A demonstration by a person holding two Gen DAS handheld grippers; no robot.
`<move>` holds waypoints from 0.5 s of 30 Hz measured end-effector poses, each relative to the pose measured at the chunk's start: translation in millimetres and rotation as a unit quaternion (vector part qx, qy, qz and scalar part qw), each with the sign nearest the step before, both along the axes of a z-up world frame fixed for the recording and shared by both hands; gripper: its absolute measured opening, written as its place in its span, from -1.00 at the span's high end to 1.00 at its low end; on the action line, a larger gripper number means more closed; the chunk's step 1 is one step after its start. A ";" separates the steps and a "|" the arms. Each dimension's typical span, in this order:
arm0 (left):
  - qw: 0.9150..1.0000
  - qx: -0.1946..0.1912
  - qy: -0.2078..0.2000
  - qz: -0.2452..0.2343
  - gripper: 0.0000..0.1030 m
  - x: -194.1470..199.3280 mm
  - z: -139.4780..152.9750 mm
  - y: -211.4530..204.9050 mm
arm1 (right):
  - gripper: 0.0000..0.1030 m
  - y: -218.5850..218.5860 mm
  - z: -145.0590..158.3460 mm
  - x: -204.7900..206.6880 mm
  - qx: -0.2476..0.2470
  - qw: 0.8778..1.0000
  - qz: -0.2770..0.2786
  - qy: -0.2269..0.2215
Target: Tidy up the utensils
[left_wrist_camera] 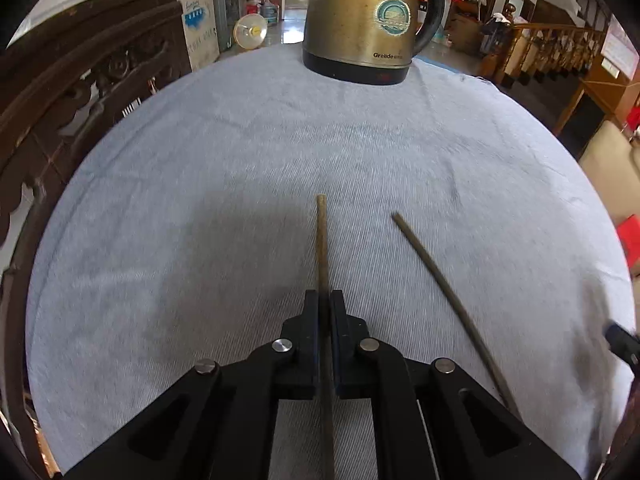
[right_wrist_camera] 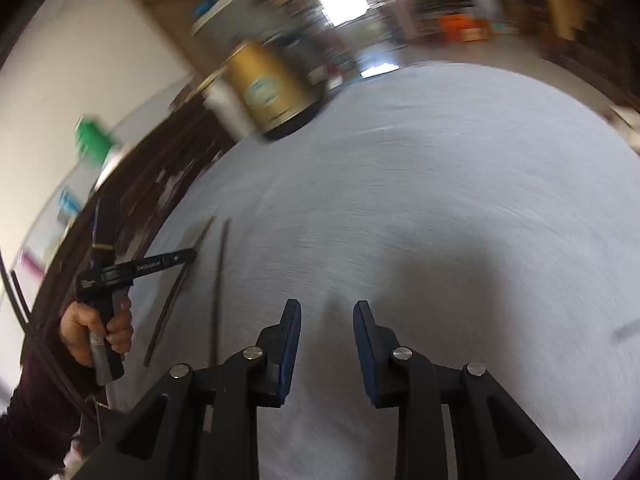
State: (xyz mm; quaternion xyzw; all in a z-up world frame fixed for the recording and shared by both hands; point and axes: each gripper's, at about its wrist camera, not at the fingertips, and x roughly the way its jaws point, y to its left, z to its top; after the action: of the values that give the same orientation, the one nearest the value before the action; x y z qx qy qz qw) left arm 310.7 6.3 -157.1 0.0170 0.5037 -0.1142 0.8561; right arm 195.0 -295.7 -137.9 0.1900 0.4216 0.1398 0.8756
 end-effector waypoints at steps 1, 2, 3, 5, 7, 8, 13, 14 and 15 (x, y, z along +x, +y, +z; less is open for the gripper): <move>1.000 -0.004 0.004 0.001 0.90 -1.3 0.3 3.5 | 0.43 13.6 1.7 18.4 -0.010 0.999 0.030 0.010; 1.000 -0.009 0.008 0.002 0.90 -0.8 0.9 6.6 | 0.43 22.6 2.3 28.5 -0.017 0.999 0.045 0.015; 1.000 -0.016 0.013 0.002 0.90 0.5 2.0 10.2 | 0.42 37.6 4.3 44.6 -0.025 0.997 0.067 0.020; 0.999 -0.033 0.019 0.004 0.89 5.6 6.2 15.4 | 0.42 61.3 8.1 67.2 -0.024 0.994 0.103 0.025; 0.999 -0.039 0.016 0.007 0.83 9.3 12.0 19.1 | 0.42 90.4 14.7 92.4 -0.034 0.989 0.141 0.023; 0.999 -0.040 0.015 0.008 0.81 12.5 14.5 21.6 | 0.42 98.8 16.2 99.3 -0.039 0.988 0.151 0.022; 0.999 -0.041 0.020 0.009 0.81 19.2 15.7 29.8 | 0.42 152.2 13.4 145.4 -0.105 0.974 0.200 0.034; 0.999 -0.042 0.022 0.010 0.81 20.9 15.2 31.7 | 0.42 161.1 10.6 152.2 -0.119 0.971 0.206 0.038; 0.999 -0.042 0.023 0.010 0.81 23.1 14.2 34.2 | 0.42 168.5 6.1 157.8 -0.133 0.967 0.211 0.044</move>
State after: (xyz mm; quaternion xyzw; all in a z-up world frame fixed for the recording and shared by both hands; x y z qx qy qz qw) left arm 333.8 40.5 -142.9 -0.0267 0.5178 -0.1269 0.8456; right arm 352.7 -127.2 -131.8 -0.0151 0.5047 0.2558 0.8244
